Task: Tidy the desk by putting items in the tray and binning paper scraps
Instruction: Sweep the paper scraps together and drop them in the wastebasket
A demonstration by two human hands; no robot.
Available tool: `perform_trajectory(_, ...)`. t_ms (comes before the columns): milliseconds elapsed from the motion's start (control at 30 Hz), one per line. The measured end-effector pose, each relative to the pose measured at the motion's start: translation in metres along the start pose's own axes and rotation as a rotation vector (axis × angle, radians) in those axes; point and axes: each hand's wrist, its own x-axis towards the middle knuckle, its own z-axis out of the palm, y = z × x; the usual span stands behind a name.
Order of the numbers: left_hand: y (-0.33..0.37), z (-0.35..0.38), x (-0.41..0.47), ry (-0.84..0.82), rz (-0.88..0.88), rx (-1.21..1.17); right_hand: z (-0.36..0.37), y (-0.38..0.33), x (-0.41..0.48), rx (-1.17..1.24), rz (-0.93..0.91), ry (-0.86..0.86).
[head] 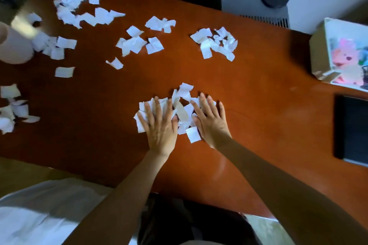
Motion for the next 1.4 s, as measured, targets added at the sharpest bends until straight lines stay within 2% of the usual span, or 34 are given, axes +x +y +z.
perform_trajectory(133, 0.065, 0.01, -0.014, -0.014, 0.092, 0.013, 0.008, 0.06, -0.033, 0.026, 0.125, -0.055)
perform_trajectory(200, 0.1, 0.008, -0.02, -0.062, 0.117, -0.007, 0.011, 0.088, -0.046, 0.016, 0.161, -0.021)
perform_trajectory(300, 0.143, 0.003, -0.026, -0.17, 0.134, -0.026, 0.015, 0.123, -0.062, 0.079, 0.166, -0.034)
perform_trajectory(467, 0.184, -0.022, -0.024, -0.391, 0.207, -0.131, -0.005, 0.147, -0.074, 0.18, 0.282, -0.005)
perform_trajectory(533, 0.187, -0.038, -0.023, -0.393, 0.191, -0.186, -0.019, 0.144, -0.075, 0.18, 0.275, -0.007)
perform_trajectory(633, 0.173, -0.057, -0.021, -0.27, 0.135, -0.246, -0.045, 0.123, -0.067, 0.225, 0.206, 0.067)
perform_trajectory(800, 0.118, -0.093, 0.001, -0.106, 0.027, -0.281, -0.079, 0.051, -0.042, 0.293, 0.027, 0.135)
perform_trajectory(1033, -0.038, -0.145, 0.038, 0.038, -0.211, -0.281, -0.113, -0.095, 0.017, 0.277, -0.187, -0.024)
perform_trajectory(1267, -0.212, -0.159, 0.061, -0.075, -0.462, -0.062, -0.134, -0.263, 0.084, 0.312, -0.342, -0.046)
perform_trajectory(1400, -0.28, -0.141, 0.059, -0.216, -0.533, -0.011, -0.129, -0.319, 0.123, 0.222, -0.363, -0.045)
